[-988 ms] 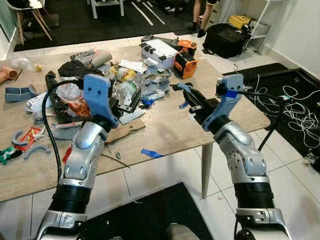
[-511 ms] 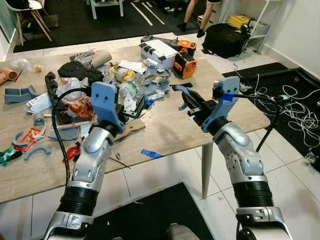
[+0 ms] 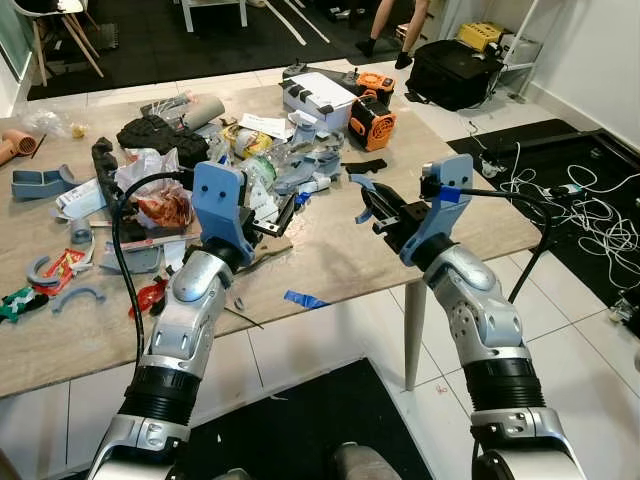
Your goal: Picking trash to rubbish bin
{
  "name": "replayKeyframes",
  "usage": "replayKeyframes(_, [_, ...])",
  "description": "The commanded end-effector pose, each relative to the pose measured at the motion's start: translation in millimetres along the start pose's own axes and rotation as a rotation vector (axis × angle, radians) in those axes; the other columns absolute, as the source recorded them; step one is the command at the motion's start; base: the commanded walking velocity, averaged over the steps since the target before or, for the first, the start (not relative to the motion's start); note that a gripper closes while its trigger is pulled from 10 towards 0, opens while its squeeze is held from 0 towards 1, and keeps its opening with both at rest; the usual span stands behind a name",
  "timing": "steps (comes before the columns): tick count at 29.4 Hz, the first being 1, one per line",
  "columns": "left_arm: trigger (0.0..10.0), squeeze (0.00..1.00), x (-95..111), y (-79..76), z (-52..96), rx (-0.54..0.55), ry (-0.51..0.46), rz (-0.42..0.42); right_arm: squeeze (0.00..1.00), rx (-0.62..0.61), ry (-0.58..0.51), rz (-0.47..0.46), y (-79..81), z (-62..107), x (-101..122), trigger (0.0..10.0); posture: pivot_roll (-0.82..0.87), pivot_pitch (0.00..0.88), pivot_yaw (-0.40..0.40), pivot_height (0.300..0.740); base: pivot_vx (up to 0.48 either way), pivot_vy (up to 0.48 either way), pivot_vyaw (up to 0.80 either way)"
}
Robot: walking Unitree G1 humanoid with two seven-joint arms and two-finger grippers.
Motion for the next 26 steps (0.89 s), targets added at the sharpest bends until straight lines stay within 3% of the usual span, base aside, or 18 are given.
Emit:
replayKeyframes(1, [10.0,0.00,1.5,-2.5,-3.0,-0.018,-0.003,-0.016,0.00,0.007,0.001,0.015,0.5,-1.8,1.0,10.0,-0.12,0.000,-0.008,0.740,-0.289,0.000,0.00])
replayKeyframes(26, [10.0,0.00,-1.3,-9.3,-5.7,-0.048,0.000,-0.035,0.00,0.015,0.012,0.007,-1.3,-2.6,-1.5,10.0,-0.08,0.000,-0.028,0.740,-0.325,0.000,0.00])
Point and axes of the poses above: a point about 5 cm out from each wrist's last joint towards the gripper, its own z axis pointing back from the gripper into the wrist, its own x axis along the axis of the wrist's last joint, y = z × x, the point moved 5 cm from there along -z, pointing out of the wrist towards the gripper, and after that the axes turned 2 degrees about -z, right-handed, at the moved point
